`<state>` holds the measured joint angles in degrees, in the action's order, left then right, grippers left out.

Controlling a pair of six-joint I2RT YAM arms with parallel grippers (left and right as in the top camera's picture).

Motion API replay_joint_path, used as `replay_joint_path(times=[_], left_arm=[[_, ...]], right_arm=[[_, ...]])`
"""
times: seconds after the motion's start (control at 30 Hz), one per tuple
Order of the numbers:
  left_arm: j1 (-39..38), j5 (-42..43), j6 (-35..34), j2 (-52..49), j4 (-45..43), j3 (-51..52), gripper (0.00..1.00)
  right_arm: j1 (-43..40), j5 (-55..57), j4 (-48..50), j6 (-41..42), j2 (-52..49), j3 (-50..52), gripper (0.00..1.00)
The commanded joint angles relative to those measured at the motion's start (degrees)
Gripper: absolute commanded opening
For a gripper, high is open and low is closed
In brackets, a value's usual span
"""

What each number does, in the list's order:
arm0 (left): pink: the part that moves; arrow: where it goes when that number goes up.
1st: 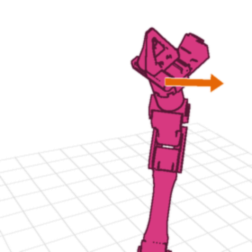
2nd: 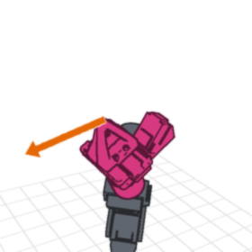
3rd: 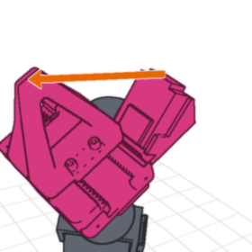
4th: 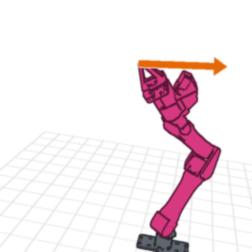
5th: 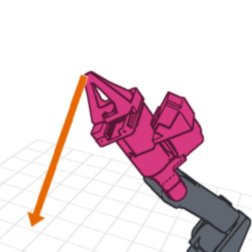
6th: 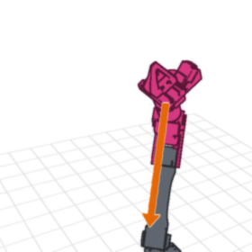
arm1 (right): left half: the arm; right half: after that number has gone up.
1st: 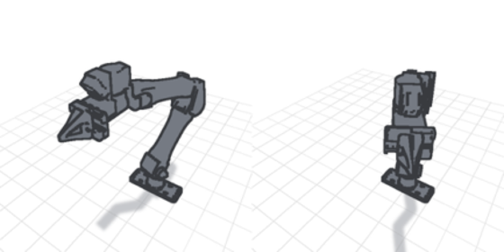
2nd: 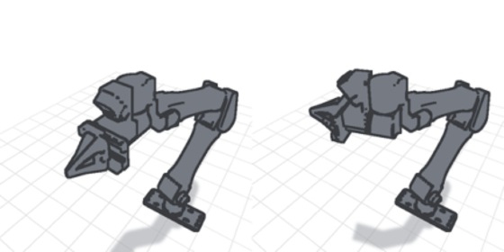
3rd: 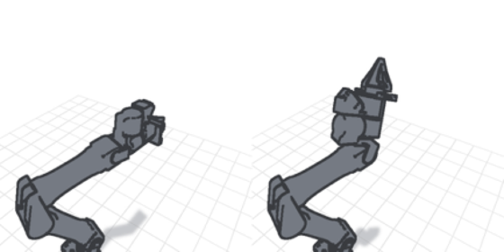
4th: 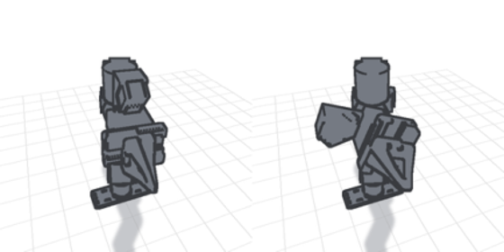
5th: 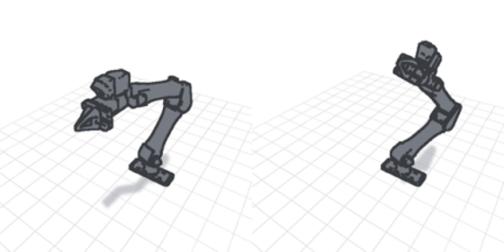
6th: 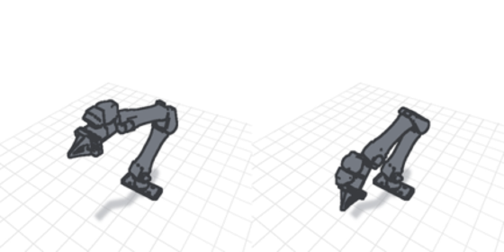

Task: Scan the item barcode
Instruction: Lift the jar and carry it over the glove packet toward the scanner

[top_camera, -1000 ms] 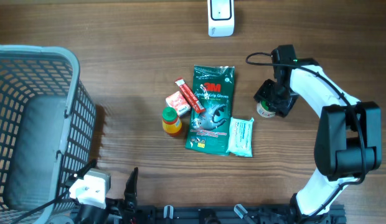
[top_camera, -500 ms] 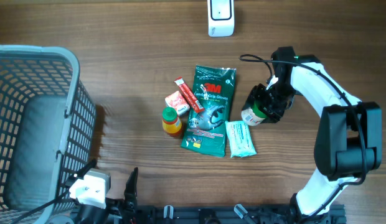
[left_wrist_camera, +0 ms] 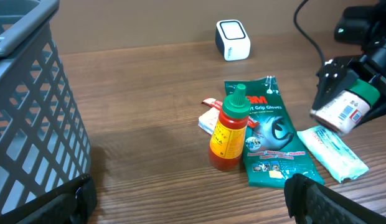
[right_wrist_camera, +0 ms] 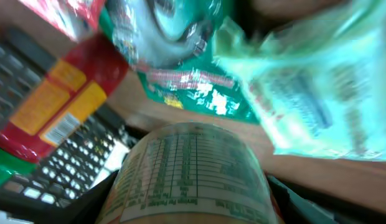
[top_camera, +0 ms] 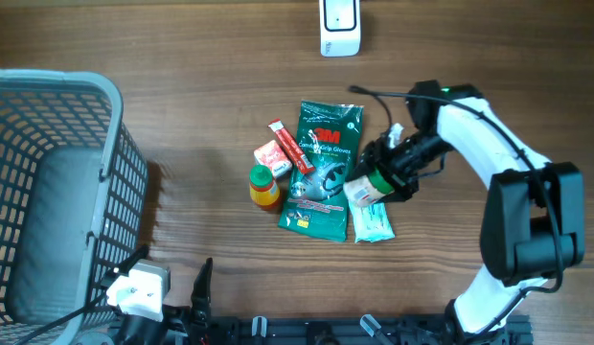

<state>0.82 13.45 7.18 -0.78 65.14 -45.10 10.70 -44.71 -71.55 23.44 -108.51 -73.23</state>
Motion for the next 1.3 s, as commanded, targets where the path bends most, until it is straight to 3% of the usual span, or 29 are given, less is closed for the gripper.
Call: replay_joint_path(times=[0.0,0.27,0.47,0.57,0.8,1.27], left_arm=[[0.31,1.09,0.0,0.52,-0.15,-0.11,1.0],[0.31,1.09,0.0,0.52,-0.15,-0.11,1.0],[0.31,1.09,0.0,0.52,-0.15,-0.11,1.0],[0.31,1.09,0.0,0.52,-0.15,-0.11,1.0],[0.31,1.09,0.0,0.52,-0.15,-0.11,1.0],[0.31,1.09,0.0,0.52,-0.15,-0.11,1.0]], right_arm=[[4.04,-6.16,-3.98,-5.33,2.03,-1.14,0.59],[8.2,-11.13,-15.98,-17.31,2.03,-1.14,0.59],[8.96,-11.52,-20.2,-21.81,4.35,-1.11,0.58],[8.96,-11.47,-18.8,-19.65,8.31,-1.11,0.58],[8.96,-4.83,-10.91,-4.26,18.6,-1.11,0.59],[8.96,-4.28,-9.33,-2.38,20.02,-1.11,0.62]])
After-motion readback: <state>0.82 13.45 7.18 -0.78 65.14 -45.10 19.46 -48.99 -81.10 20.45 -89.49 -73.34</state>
